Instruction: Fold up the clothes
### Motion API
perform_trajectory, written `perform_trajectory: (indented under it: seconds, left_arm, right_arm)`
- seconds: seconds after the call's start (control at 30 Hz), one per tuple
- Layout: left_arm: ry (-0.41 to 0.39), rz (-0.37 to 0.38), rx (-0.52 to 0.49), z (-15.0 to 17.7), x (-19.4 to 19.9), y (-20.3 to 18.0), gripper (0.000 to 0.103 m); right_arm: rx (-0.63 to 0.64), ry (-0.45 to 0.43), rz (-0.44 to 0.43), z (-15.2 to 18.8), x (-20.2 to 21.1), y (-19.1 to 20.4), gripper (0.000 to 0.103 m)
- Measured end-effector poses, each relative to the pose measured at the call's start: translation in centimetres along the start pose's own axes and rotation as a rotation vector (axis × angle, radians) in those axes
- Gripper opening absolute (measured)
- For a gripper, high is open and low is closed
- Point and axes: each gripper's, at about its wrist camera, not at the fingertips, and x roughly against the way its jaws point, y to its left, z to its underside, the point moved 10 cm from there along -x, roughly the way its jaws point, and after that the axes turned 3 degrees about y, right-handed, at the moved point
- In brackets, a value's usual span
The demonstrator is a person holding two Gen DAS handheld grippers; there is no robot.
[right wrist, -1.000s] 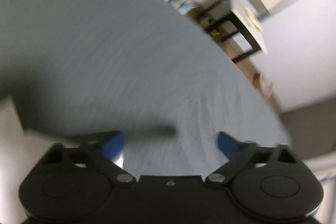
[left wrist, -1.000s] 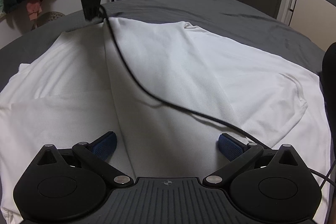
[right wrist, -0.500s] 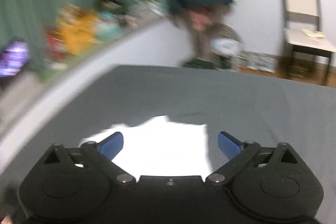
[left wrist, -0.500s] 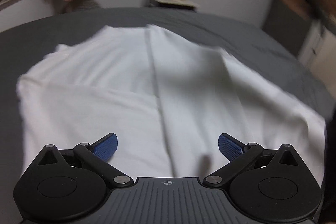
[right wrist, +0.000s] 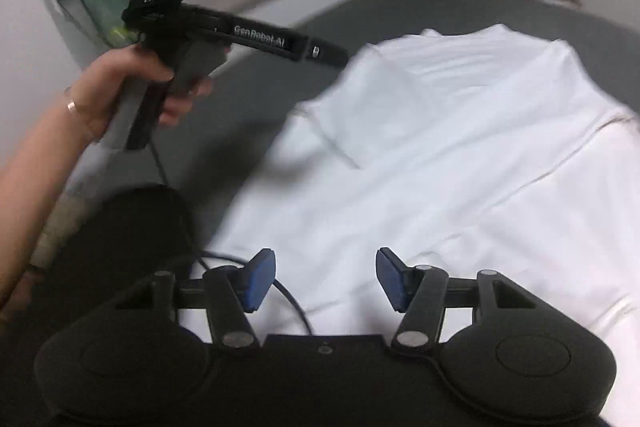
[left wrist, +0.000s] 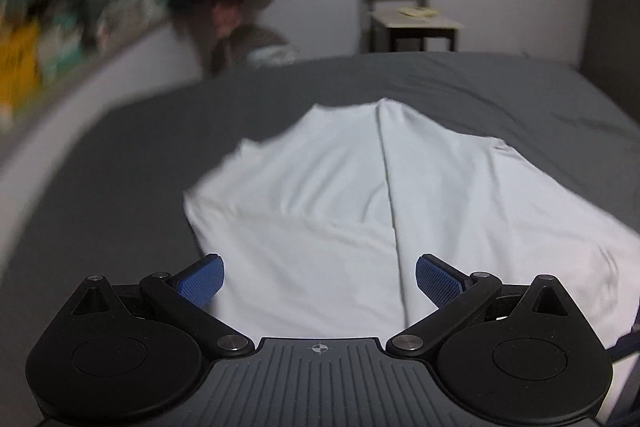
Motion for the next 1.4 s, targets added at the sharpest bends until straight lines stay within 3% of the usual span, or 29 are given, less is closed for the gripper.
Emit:
perform_trajectory:
  seconds: [0.07,0.13,0.3,0.4,0.47,0.53,0.6,0.67,0.73,0.83,0.93,1.07,1.23,1.3,1.4]
  left_arm:
    - [0.015,0.023,-0.040,-1.3,2.4,0.2,0.103]
    - [0.059,0.058,-0.045,-1.5,3.9,0.0,0.103]
    - [0.236,0.150,0.072,2.9,3.7,-1.0,0.103]
    - [0.273,0.117,0.152,5.5,3.5,-0.1,0.103]
    - [0.287,0.092,0.207,7.0,3.6,0.5,0.103]
    - [0.300,0.112,0.281,8.2,3.6,0.9,0.103]
    - [0.308,0.130,0.344,9.2,3.6,1.1,0.103]
    - [0.313,0.124,0.375,9.9,3.2,1.4,0.103]
    - [0.311,0.109,0.389,10.3,2.7,1.7,0.103]
    - [0.269,0.103,0.418,9.9,2.1,2.1,0.103]
    - [0.197,0.131,0.487,8.5,0.6,3.2,0.103]
    - [0.138,0.132,0.562,6.0,-3.0,5.4,0.103]
    - [0.093,0.135,0.672,3.1,-8.5,9.3,0.103]
    - [0.104,0.128,0.719,2.3,-11.2,11.0,0.103]
    - [0.107,0.113,0.740,1.3,-14.8,13.3,0.103]
  right_arm:
    - [-0.006,-0.012,-0.035,0.6,1.2,0.9,0.060]
    - [0.045,0.002,-0.002,1.6,1.3,1.0,0.060]
    - [0.241,0.067,0.097,4.0,-1.4,2.6,0.060]
    - [0.340,0.051,0.084,4.4,-3.4,4.6,0.056]
    - [0.310,0.037,0.037,4.0,-4.9,5.3,0.048]
    - [0.256,0.049,-0.004,3.8,-6.7,5.5,0.038]
    - [0.207,0.081,-0.018,3.9,-8.9,5.1,0.033]
    - [0.167,0.123,-0.039,4.9,-10.6,5.0,0.031]
    - [0.153,0.100,-0.057,5.1,-10.4,5.0,0.031]
    - [0.046,0.098,-0.164,4.6,-8.9,4.5,0.029]
    - [-0.047,0.014,-0.206,2.6,-6.1,2.9,0.029]
    - [-0.036,-0.104,-0.027,-2.9,-2.3,-2.5,0.043]
    - [0.125,-0.155,0.214,-11.7,-0.2,-11.3,0.060]
    - [0.134,-0.171,0.269,-15.4,-0.8,-15.3,0.064]
    - [0.035,-0.137,0.306,-20.0,-3.2,-21.4,0.064]
